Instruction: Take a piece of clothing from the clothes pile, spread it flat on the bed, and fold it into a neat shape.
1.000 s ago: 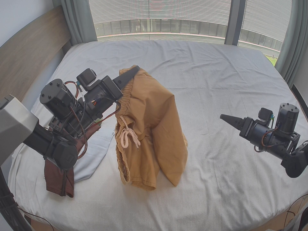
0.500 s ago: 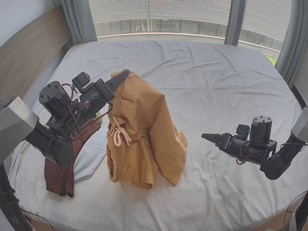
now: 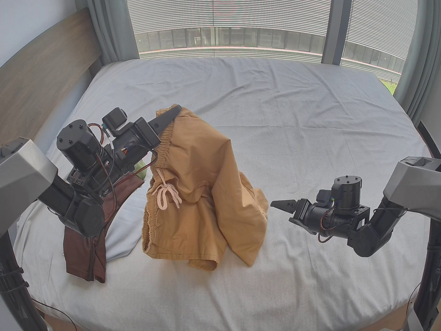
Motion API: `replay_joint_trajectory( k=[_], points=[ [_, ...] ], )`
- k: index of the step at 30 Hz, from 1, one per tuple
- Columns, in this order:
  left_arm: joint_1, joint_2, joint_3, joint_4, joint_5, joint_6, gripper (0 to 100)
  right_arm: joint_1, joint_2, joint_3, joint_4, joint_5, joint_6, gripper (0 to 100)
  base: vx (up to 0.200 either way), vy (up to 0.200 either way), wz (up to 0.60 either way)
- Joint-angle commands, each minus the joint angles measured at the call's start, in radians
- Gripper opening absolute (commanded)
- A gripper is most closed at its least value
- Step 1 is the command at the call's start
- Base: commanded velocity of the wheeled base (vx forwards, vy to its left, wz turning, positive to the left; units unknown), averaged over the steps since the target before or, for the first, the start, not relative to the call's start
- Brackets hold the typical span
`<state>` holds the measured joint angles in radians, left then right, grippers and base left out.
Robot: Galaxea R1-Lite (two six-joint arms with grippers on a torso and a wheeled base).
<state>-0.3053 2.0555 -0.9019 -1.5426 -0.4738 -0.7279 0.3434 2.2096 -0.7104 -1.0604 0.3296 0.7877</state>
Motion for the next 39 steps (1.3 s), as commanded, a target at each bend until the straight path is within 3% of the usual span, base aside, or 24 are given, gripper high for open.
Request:
replay_joint_trajectory(
  k=[1, 15, 38, 39],
  points=[
    [0.009, 0.0, -0.008, -0.001, 0.0, -0.001, 0, 0.014, 0.062, -0.043, 0.004, 0.02, 0.042, 100, 0.0, 0.0, 0.0],
    [0.04, 0.003, -0.014, -0.002, -0.006, 0.008, 0, 0.022, 0.196, -0.187, 0.014, 0.022, 0.173, 100, 0.0, 0.0, 0.0],
    [0.043, 0.006, -0.028, -0.002, -0.019, 0.027, 0, 0.048, 0.314, -0.396, 0.106, 0.016, 0.176, 100, 0.0, 0.0, 0.0],
    [0.045, 0.009, -0.028, -0.002, -0.019, 0.027, 0, 0.048, 0.314, -0.394, 0.105, 0.016, 0.176, 0, 0.0, 0.0, 0.0]
  ],
)
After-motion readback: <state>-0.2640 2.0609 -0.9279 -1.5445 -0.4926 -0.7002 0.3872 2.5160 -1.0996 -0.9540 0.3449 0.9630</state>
